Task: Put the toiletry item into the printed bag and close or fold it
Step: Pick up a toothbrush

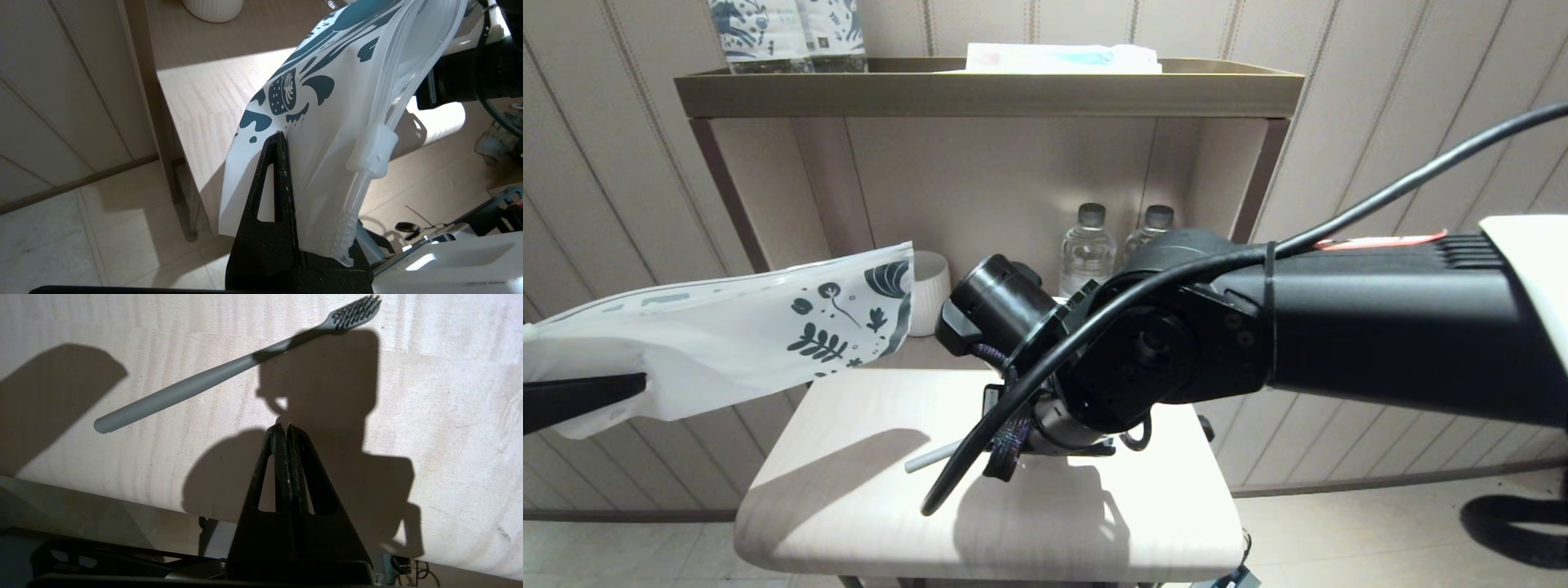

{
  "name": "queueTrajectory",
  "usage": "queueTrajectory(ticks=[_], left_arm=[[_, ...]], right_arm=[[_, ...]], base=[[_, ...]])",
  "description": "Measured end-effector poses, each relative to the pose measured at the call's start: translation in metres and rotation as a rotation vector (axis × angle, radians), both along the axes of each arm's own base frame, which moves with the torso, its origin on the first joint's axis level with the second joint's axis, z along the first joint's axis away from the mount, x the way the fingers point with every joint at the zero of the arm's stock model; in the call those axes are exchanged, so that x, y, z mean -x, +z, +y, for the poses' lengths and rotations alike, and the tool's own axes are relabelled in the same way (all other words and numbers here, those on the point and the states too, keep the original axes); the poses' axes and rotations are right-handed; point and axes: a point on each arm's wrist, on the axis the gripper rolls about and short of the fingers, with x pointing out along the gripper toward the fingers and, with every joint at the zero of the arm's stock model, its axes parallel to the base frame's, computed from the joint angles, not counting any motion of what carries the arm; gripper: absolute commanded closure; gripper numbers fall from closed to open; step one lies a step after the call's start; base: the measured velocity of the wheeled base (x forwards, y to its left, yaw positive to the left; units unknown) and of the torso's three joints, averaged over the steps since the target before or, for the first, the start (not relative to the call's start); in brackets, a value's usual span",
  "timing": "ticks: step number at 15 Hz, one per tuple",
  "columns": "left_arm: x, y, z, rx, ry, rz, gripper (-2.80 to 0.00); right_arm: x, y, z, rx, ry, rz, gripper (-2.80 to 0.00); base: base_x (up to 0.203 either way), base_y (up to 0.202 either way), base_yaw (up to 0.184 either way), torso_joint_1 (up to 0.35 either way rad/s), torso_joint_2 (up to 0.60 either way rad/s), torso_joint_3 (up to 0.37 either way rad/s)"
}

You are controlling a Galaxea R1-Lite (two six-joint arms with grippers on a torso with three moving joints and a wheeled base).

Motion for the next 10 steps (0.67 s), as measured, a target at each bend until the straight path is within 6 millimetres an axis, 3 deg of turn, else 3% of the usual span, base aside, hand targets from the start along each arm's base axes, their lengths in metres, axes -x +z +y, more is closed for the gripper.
queueTrajectory(ticks=[10], left_arm=[[-0.001, -0.006, 0.000, 0.010, -0.013, 0.018, 0.00]], right_arm=[[-0.014, -0.007, -0.006, -0.001, -0.029, 0.015, -2.80]], base=[[0.000, 0.000, 0.000, 0.000, 0.00, 0.000]])
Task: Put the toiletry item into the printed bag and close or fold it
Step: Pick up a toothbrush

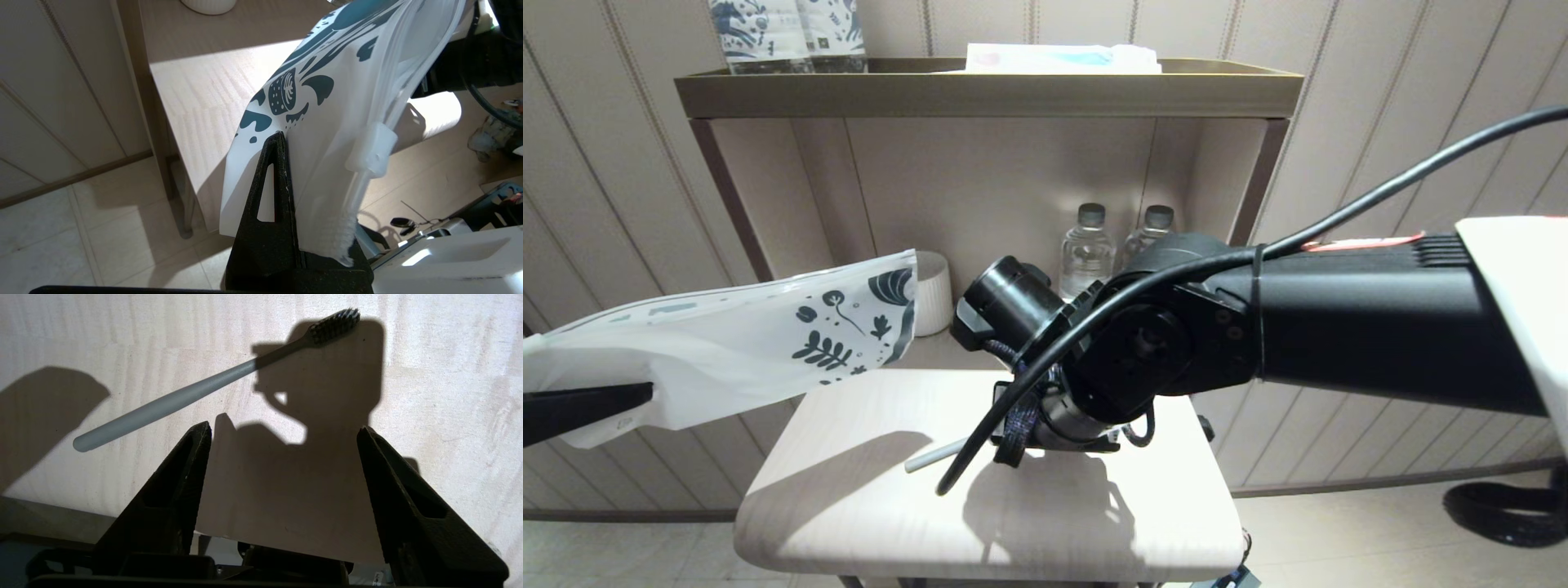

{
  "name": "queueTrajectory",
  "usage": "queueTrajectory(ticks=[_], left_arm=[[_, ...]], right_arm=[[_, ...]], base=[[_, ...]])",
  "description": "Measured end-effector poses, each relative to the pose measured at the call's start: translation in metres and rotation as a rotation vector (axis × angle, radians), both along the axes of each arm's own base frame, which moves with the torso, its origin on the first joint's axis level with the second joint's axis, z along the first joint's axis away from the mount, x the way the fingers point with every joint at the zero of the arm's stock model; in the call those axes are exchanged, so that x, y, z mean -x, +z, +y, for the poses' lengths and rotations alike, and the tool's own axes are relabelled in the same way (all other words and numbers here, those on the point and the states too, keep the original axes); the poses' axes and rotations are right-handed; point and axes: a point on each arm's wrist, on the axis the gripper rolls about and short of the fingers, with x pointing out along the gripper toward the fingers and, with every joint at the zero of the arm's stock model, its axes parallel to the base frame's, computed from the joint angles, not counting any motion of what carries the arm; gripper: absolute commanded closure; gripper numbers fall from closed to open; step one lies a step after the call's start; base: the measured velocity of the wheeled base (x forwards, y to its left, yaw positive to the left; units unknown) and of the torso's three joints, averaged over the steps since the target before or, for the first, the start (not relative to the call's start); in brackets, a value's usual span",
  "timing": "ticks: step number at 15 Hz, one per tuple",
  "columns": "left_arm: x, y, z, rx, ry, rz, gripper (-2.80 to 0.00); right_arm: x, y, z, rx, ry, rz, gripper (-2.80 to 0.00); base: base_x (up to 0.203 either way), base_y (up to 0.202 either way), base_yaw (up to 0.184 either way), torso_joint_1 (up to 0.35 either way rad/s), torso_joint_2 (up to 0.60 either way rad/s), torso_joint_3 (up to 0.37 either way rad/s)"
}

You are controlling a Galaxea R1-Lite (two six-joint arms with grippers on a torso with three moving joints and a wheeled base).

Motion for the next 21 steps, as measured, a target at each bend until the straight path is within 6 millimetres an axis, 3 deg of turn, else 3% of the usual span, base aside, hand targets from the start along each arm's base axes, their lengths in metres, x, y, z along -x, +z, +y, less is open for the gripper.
queueTrajectory(ticks=[6, 13, 21], left_arm=[[0.001, -0.005, 0.000, 0.002, -0.001, 0.013, 0.00], [0.003, -0.008, -0.001, 0.014, -0.017, 0.018, 0.00], [0.003, -0.016, -0.001, 0.028, -0.024, 0.050, 0.00]], right_arm=[[-0.012, -0.005, 0.004, -0.051, 0.028, 0.013, -2.80], [-0.042, -0.010, 0.001, -0.128, 0.032, -0.054, -2.80], [-0.053, -0.015, 0.013, -0.174, 0.059, -0.122, -2.80]], base=[[0.000, 0.000, 0.000, 0.000, 0.00, 0.000], [0.000, 0.000, 0.000, 0.000, 0.00, 0.000], [0.000, 0.000, 0.000, 0.000, 0.00, 0.000]])
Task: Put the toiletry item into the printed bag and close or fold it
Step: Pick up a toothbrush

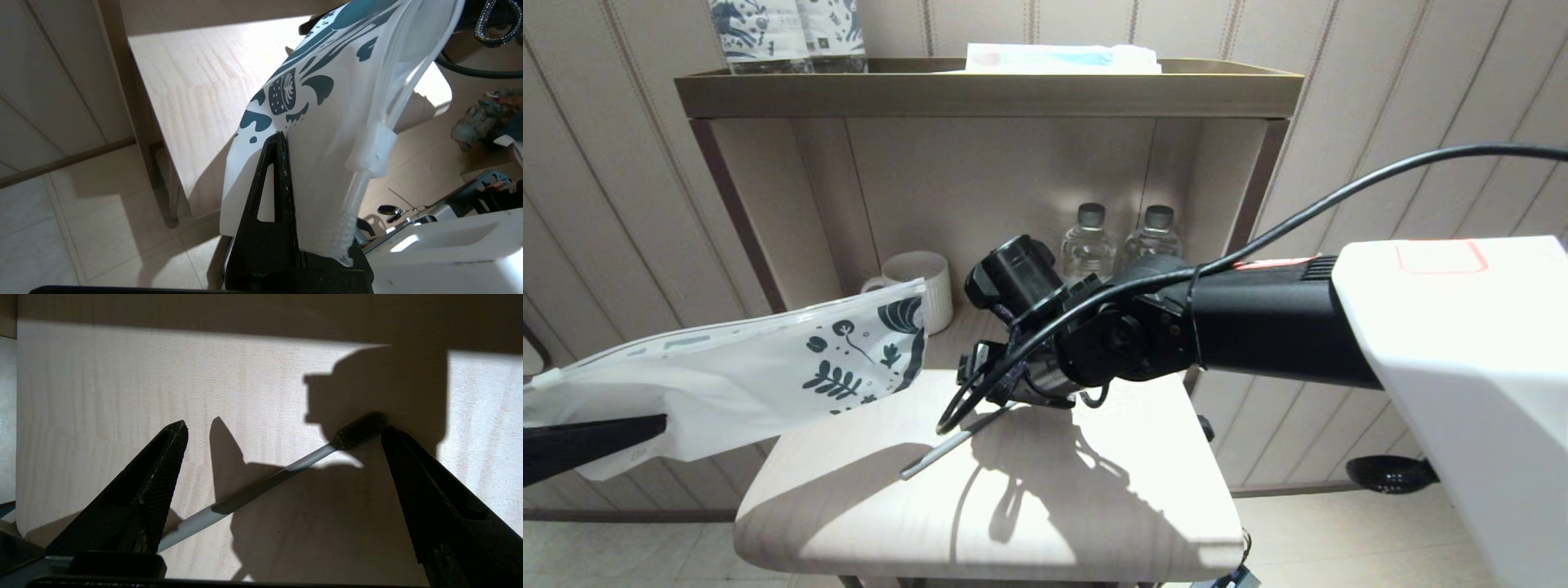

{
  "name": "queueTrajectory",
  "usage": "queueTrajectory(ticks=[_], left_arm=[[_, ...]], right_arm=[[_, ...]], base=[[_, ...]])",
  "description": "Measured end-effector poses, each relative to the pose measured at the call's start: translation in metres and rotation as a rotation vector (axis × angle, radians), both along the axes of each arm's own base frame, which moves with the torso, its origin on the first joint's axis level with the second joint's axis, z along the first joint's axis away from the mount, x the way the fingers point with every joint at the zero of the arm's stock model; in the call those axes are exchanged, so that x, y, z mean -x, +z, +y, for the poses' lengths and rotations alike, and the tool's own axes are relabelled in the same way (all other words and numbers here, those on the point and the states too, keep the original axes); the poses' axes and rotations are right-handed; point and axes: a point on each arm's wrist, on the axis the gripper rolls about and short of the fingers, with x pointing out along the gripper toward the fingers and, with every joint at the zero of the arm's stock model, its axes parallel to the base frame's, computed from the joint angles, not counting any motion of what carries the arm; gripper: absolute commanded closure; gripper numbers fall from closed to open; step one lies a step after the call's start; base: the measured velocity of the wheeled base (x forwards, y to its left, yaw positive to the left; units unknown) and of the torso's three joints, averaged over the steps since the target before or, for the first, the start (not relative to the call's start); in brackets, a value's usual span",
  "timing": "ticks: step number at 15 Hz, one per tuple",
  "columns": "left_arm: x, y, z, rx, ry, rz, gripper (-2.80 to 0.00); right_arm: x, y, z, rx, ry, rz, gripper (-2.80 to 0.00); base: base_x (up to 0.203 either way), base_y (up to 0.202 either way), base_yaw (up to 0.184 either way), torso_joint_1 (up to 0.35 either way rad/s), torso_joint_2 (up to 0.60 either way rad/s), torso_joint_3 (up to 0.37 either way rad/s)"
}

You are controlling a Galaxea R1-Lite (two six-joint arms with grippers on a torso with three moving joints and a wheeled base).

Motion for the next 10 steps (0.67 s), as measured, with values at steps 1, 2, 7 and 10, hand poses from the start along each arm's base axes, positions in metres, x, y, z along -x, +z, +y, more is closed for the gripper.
queueTrajectory(ticks=[1, 2, 7, 10], left_arm=[[0.000, -0.001, 0.000, 0.000, -0.001, 0.002, 0.00], [0.001, -0.001, 0.000, 0.000, -0.001, 0.003, 0.00], [0.004, -0.001, -0.001, 0.008, -0.014, -0.007, 0.00], [0.006, -0.004, -0.002, 0.010, -0.016, -0.003, 0.00]], right_arm=[[0.000, -0.001, 0.000, 0.007, -0.003, 0.002, -2.80], [0.001, -0.002, 0.000, 0.019, -0.013, 0.001, -2.80], [0.020, -0.010, 0.005, 0.206, -0.135, -0.067, -2.80], [0.027, -0.013, 0.015, 0.224, -0.130, -0.086, -2.80]], base=[[0.000, 0.000, 0.000, 0.000, 0.00, 0.000], [0.000, 0.000, 0.000, 0.000, 0.00, 0.000], [0.000, 0.000, 0.000, 0.000, 0.00, 0.000], [0.000, 0.000, 0.000, 0.000, 0.00, 0.000]])
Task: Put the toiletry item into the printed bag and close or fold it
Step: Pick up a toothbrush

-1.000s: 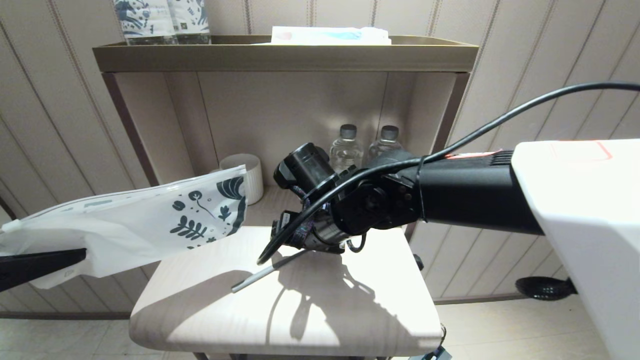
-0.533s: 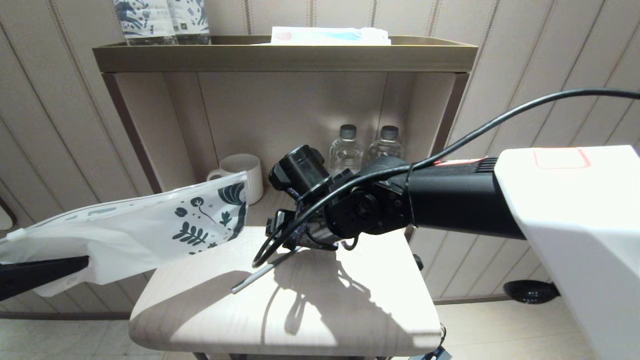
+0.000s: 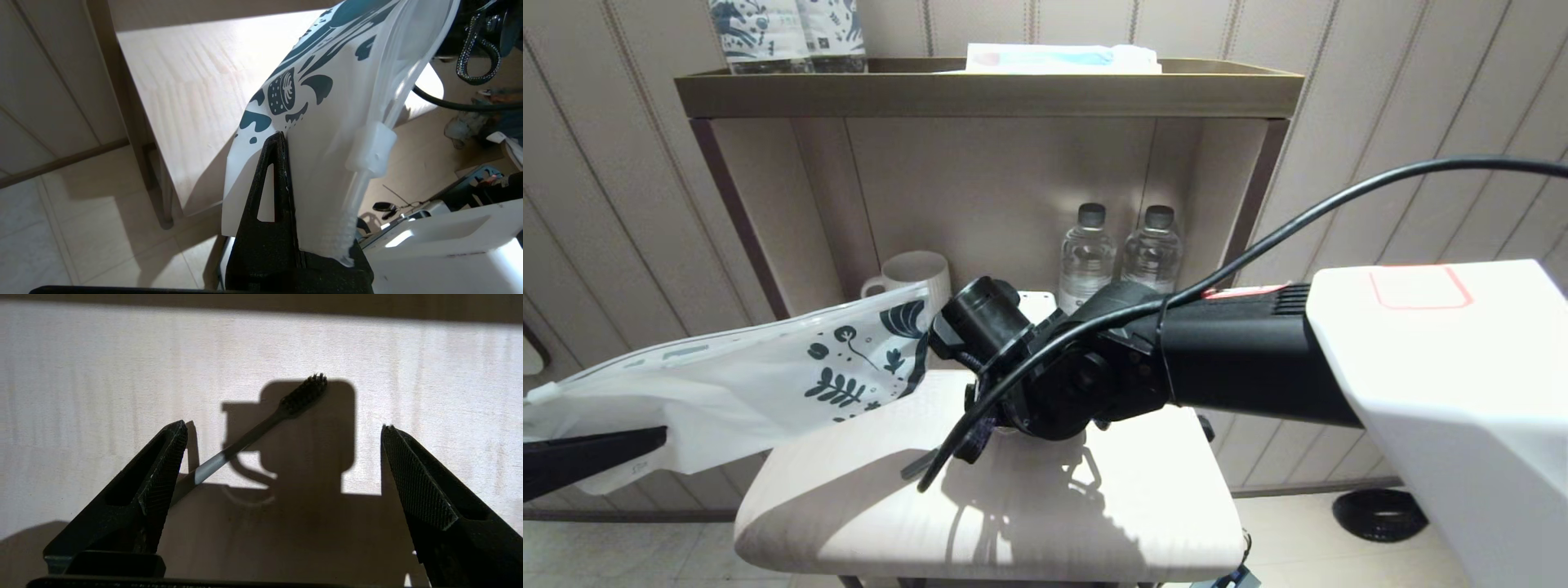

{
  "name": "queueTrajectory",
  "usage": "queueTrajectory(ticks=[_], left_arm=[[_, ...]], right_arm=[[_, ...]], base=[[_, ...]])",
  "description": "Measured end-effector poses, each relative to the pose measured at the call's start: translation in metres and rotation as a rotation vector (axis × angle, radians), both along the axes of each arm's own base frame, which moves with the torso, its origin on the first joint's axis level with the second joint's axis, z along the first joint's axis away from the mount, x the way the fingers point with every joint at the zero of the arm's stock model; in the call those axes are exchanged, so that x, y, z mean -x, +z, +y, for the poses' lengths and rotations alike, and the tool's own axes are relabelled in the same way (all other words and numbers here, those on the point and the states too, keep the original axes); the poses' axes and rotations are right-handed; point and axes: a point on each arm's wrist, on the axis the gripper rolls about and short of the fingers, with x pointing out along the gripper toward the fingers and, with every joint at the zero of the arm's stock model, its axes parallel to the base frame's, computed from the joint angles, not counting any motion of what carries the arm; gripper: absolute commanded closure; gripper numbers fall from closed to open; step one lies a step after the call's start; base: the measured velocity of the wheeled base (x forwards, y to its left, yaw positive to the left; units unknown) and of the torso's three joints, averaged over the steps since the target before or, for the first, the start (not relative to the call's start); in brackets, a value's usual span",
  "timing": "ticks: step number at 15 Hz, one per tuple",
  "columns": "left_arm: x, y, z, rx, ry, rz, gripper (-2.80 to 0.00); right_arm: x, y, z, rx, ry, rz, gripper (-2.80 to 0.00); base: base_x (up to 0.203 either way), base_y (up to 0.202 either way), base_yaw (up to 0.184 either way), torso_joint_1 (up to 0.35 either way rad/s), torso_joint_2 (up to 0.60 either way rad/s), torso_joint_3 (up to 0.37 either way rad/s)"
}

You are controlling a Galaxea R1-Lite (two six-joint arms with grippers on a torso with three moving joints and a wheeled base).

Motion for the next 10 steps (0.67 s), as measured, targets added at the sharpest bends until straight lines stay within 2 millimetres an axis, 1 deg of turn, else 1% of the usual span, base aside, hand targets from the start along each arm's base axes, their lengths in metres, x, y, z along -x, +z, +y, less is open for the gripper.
queueTrajectory(ticks=[3, 5, 10], left_arm=[[0.000, -0.002, 0.000, 0.002, 0.000, 0.006, 0.00], [0.000, -0.002, 0.000, 0.002, -0.001, 0.005, 0.00], [0.003, 0.002, -0.001, 0.000, 0.002, -0.013, 0.00]], right_arm=[[0.008, -0.004, 0.006, 0.009, 0.021, 0.011, -2.80], [0.019, -0.008, 0.010, 0.023, 0.045, 0.024, -2.80], [0.040, -0.008, 0.017, 0.016, 0.098, 0.051, -2.80]], base=[[0.000, 0.000, 0.000, 0.000, 0.00, 0.000], [0.000, 0.000, 0.000, 0.000, 0.00, 0.000], [0.000, 0.000, 0.000, 0.000, 0.00, 0.000]])
